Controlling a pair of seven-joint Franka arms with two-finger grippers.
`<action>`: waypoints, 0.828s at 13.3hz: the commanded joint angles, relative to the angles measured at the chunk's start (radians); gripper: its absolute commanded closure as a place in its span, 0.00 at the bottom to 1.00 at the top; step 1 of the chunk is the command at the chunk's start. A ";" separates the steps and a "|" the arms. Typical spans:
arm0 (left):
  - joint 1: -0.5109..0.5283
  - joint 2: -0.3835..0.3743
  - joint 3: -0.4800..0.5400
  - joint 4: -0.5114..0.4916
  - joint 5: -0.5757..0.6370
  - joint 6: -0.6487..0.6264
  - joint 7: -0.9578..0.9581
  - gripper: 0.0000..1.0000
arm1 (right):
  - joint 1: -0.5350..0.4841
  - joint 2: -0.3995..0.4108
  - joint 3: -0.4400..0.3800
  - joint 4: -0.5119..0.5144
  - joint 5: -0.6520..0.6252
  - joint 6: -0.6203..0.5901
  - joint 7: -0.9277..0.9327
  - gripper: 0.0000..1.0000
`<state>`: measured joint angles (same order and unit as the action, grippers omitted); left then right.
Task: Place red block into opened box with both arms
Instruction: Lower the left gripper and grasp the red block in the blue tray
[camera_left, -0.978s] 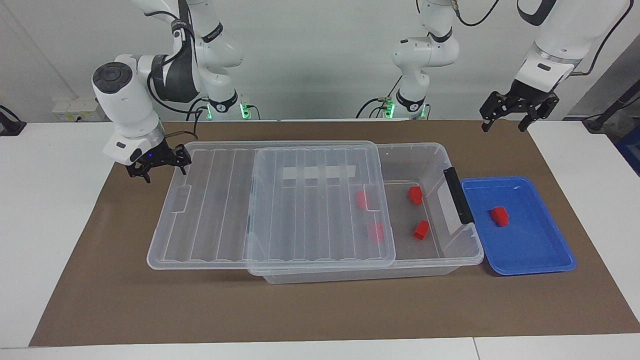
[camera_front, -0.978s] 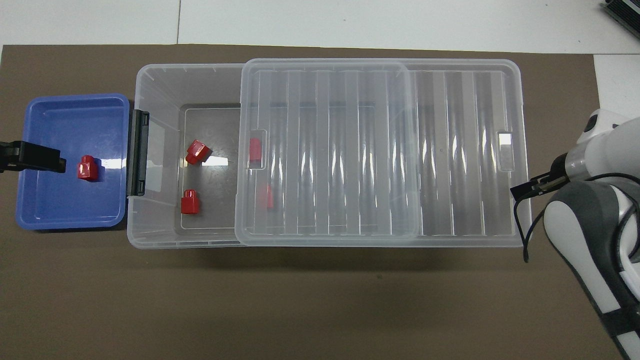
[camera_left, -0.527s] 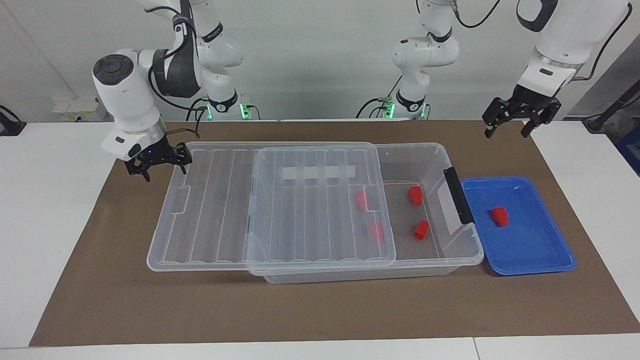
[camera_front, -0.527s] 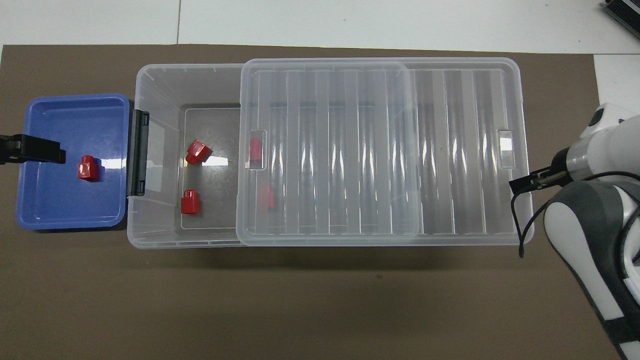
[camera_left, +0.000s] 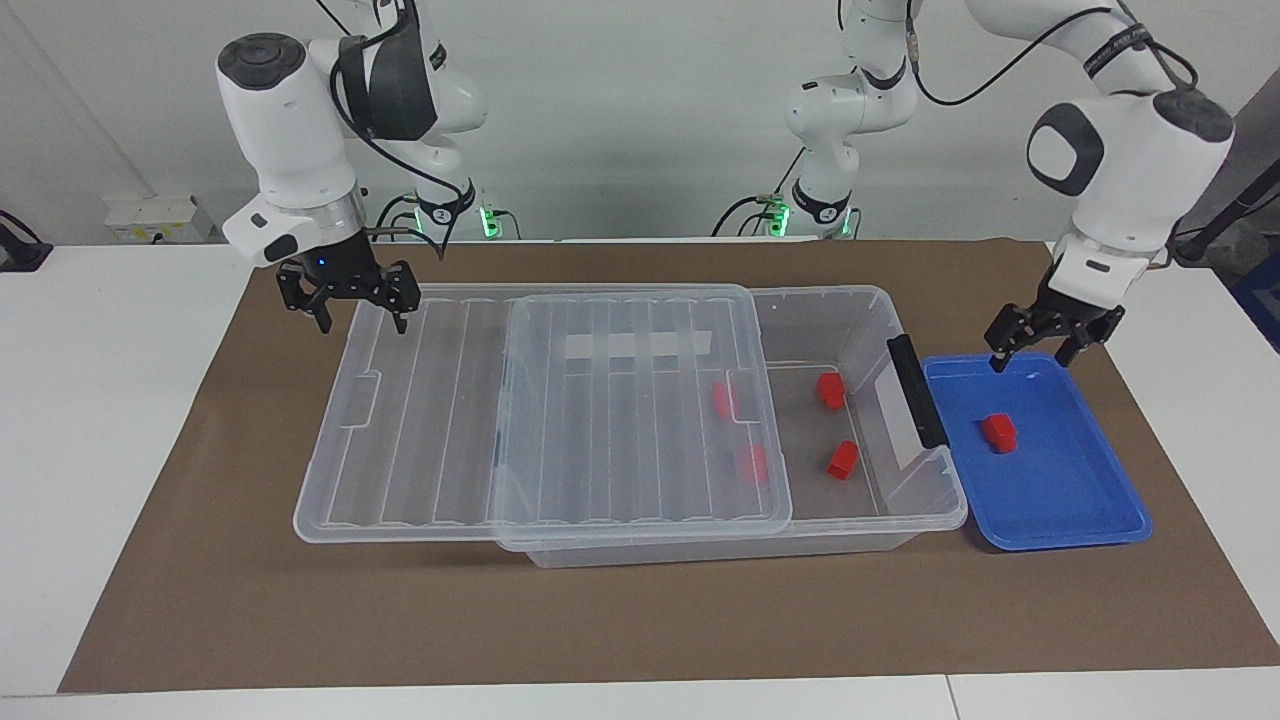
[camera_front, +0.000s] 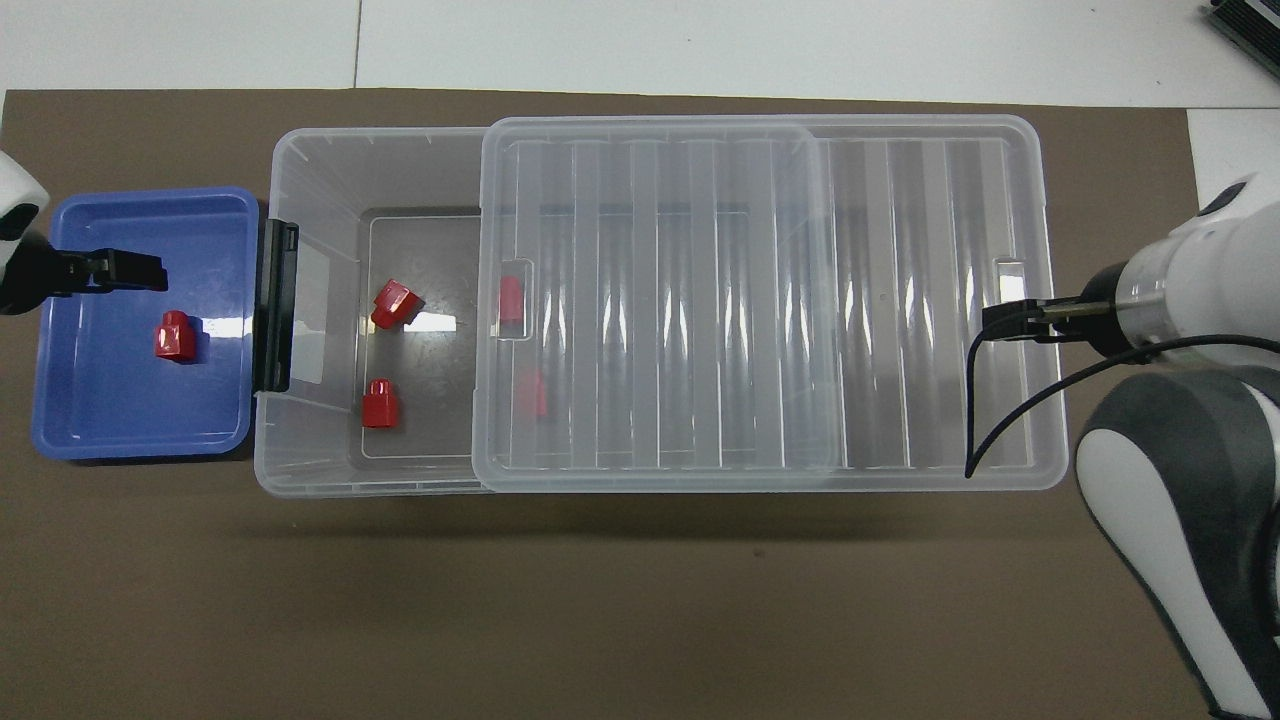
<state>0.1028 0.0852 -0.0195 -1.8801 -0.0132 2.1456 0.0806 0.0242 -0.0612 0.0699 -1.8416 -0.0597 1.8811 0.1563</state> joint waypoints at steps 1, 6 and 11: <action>0.066 0.005 -0.008 -0.176 0.004 0.224 0.050 0.00 | -0.004 0.032 0.004 0.128 0.026 -0.083 0.083 0.00; 0.103 0.094 -0.008 -0.277 0.002 0.379 0.054 0.00 | 0.002 0.043 0.002 0.242 0.034 -0.212 0.111 0.00; 0.109 0.168 -0.007 -0.274 0.004 0.479 0.131 0.00 | -0.015 0.040 -0.007 0.257 0.046 -0.283 0.106 0.00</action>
<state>0.1962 0.2377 -0.0191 -2.1496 -0.0132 2.5818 0.1676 0.0192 -0.0409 0.0655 -1.6145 -0.0368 1.6370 0.2486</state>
